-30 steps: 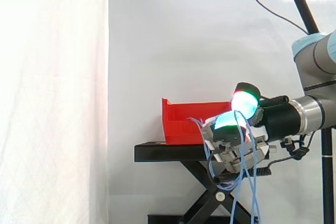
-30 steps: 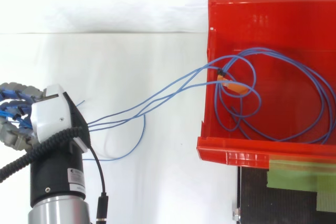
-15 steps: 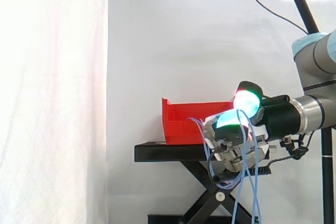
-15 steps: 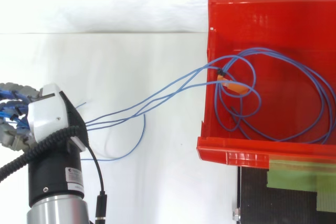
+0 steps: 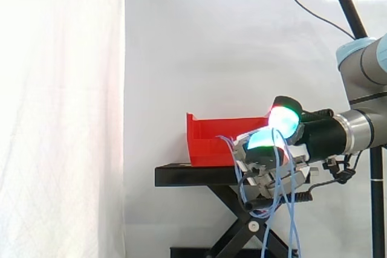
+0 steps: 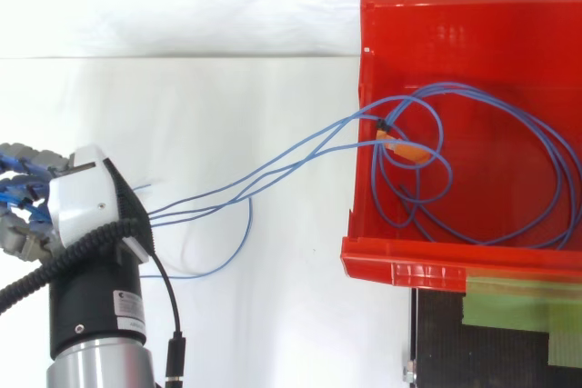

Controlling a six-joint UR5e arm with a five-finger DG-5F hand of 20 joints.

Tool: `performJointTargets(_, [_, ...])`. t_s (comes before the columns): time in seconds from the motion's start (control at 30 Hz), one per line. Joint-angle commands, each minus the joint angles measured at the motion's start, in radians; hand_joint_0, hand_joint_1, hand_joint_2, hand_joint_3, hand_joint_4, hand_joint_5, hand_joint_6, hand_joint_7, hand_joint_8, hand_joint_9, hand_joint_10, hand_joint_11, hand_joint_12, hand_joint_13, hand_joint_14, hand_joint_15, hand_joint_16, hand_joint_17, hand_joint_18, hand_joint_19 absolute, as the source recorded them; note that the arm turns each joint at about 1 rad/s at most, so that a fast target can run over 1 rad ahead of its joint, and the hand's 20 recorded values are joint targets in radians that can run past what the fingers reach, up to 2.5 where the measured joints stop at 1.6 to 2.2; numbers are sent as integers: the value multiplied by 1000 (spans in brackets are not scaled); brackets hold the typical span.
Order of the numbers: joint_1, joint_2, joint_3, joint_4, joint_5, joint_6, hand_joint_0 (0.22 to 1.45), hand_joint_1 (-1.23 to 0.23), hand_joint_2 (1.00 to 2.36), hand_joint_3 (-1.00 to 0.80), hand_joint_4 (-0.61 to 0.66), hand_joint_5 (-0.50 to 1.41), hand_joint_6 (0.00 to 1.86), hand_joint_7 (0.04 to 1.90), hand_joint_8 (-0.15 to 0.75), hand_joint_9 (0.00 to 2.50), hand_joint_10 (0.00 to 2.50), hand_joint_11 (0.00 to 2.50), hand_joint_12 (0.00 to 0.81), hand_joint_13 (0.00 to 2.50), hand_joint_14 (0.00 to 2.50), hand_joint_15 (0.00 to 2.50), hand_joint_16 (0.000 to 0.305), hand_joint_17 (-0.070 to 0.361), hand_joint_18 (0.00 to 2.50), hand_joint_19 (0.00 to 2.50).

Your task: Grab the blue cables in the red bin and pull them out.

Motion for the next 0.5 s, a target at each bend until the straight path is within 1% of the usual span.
performJointTargets(0.0, [0,0,0,-2,0,1,882,-814,1000,-1000,118,1010,0,965,273,1219,31,1015,285,1158,2354,1264,38,86,1390,1859])
performJointTargets(0.07, [-1,0,-1,-2,0,1,869,-776,1000,-1000,111,1033,1,971,264,1237,31,1008,285,1167,2343,1266,37,84,1389,1849])
performJointTargets(0.13, [0,0,0,-2,0,1,867,-770,1000,-1000,94,1045,2,979,266,1258,31,1013,286,1172,2334,1276,37,83,1388,1861])
performJointTargets(0.27, [-1,0,0,-2,0,3,911,-886,1000,-1000,100,1029,0,990,265,1242,33,1008,286,1178,2319,1295,38,85,1393,1848])
performJointTargets(0.47, [0,0,0,-2,0,3,930,-945,1000,-1000,102,947,63,943,263,1211,30,1025,288,1162,2314,1286,39,87,1391,1836])
